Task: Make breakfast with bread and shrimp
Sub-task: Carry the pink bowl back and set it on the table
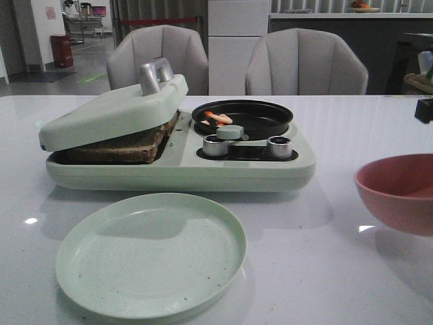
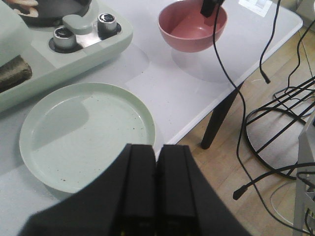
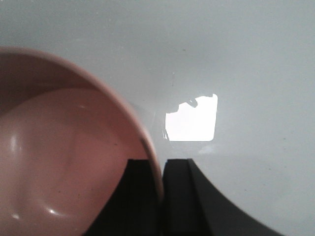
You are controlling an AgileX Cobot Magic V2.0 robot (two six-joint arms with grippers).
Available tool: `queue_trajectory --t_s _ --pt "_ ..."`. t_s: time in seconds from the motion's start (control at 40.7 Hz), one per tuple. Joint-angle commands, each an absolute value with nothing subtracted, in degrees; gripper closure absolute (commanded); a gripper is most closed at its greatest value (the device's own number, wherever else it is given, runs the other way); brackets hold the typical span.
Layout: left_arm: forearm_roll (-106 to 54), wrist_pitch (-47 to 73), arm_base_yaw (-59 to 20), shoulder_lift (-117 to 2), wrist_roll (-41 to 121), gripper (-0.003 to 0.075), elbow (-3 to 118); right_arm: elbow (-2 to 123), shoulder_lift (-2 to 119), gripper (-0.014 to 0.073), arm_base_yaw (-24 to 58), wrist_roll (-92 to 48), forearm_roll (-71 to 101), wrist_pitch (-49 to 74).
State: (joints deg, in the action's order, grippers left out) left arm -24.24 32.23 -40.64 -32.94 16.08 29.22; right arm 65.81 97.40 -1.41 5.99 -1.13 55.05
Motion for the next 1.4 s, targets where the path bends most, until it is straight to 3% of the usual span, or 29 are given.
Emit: queue_trajectory --t_s 0.0,0.123,0.197,0.369,0.442,0.688,0.983,1.376 --pt "-25.38 28.42 -41.04 -33.01 16.11 0.0622 30.89 63.97 94.76 0.0468 -1.71 5.43 -0.9 48.94" --pt "-25.38 28.42 -41.04 -33.01 16.11 0.0622 30.89 63.33 94.76 0.0459 -1.71 5.43 -1.88 47.17" --pt "-25.38 28.42 -41.04 -33.01 16.11 0.0622 30.89 63.33 94.76 0.0408 -1.71 5.43 -2.53 47.15" --pt "-25.38 28.42 -41.04 -33.01 16.11 0.0622 30.89 63.33 94.33 0.0132 -1.66 5.43 -2.99 47.03" --pt "-25.38 28.42 -41.04 -33.01 16.11 0.0622 30.89 63.33 93.33 0.0083 -1.51 5.43 -2.99 47.21" --pt "-25.38 28.42 -41.04 -33.01 16.11 0.0622 30.89 63.27 82.57 0.0099 4.81 5.43 -2.93 49.08" --pt "-25.38 28.42 -41.04 -33.01 16.11 0.0622 30.89 56.6 61.39 0.0099 16.68 5.43 -2.69 49.85" --pt "-25.38 28.42 -41.04 -33.01 16.11 0.0622 30.89 41.33 33.2 0.0099 19.1 5.43 -1.78 50.97"
